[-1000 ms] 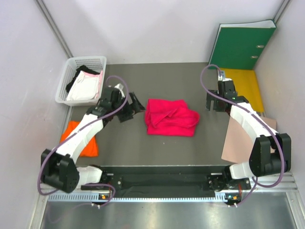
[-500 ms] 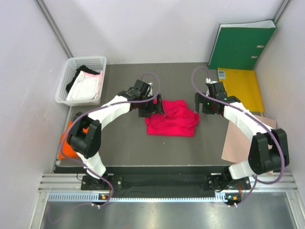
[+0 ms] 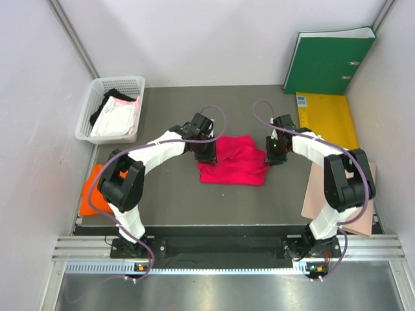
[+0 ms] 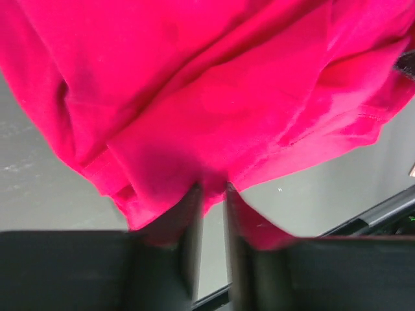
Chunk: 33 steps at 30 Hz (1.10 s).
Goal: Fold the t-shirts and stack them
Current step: Flatten out the tshirt
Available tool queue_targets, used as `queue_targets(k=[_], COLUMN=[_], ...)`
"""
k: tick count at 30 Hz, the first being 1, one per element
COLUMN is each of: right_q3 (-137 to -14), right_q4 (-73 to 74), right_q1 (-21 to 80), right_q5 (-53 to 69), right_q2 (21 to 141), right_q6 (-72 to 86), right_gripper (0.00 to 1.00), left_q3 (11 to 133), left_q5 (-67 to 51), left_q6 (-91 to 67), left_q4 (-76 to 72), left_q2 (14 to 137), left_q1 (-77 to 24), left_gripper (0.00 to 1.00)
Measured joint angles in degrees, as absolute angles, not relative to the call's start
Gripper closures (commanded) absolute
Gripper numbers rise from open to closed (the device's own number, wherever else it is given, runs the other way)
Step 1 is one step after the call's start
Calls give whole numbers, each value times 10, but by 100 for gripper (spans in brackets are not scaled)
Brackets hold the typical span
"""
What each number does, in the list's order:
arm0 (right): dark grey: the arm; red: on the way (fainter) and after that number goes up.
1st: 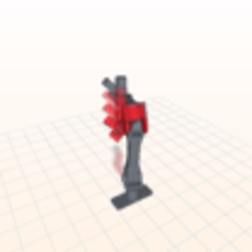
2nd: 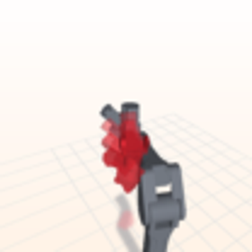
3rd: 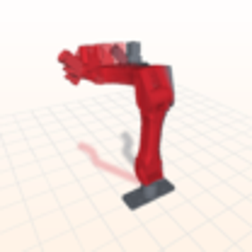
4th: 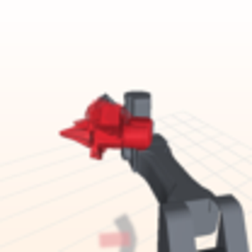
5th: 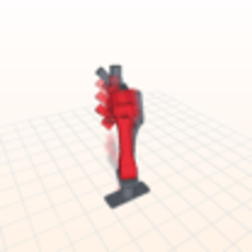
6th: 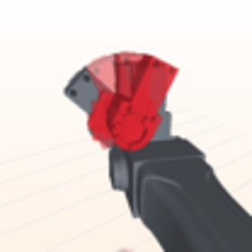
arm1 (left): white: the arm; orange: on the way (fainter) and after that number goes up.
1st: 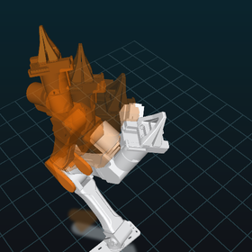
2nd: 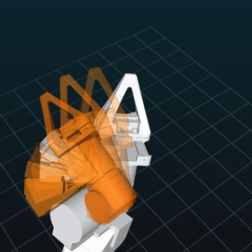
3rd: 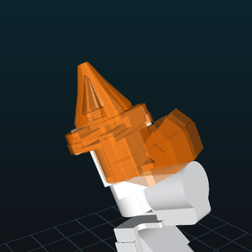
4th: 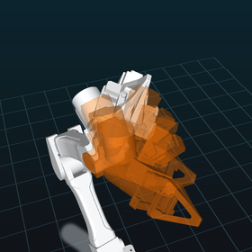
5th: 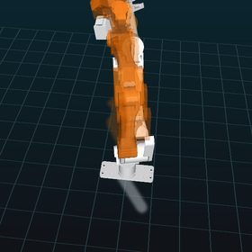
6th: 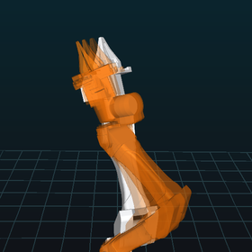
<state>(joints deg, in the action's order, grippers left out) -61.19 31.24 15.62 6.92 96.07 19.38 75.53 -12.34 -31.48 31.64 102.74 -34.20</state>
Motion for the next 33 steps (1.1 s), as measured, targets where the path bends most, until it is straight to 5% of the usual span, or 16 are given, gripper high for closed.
queue_targets(k=[10, 14, 17, 33], right_q3=[-632, -652, -673, -678], right_q4=[339, 343, 342, 339], right_q1=[156, 156, 157, 157], right_q5=[66, 52, 46, 44], right_q2=[954, 899, 870, 886], right_q6=[202, 200, 196, 196], right_gripper=[100, 100, 100, 100], left_q3=[792, 809, 828, 831], left_q5=[-69, -50, -49, 17], left_q6=[-309, -301, -293, -265], left_q4=[350, 355, 363, 413], left_q2=[1039, 1035, 1034, 1046], left_q1=[-342, -342, -343, -428], left_gripper=[100, 24, 17, 30])
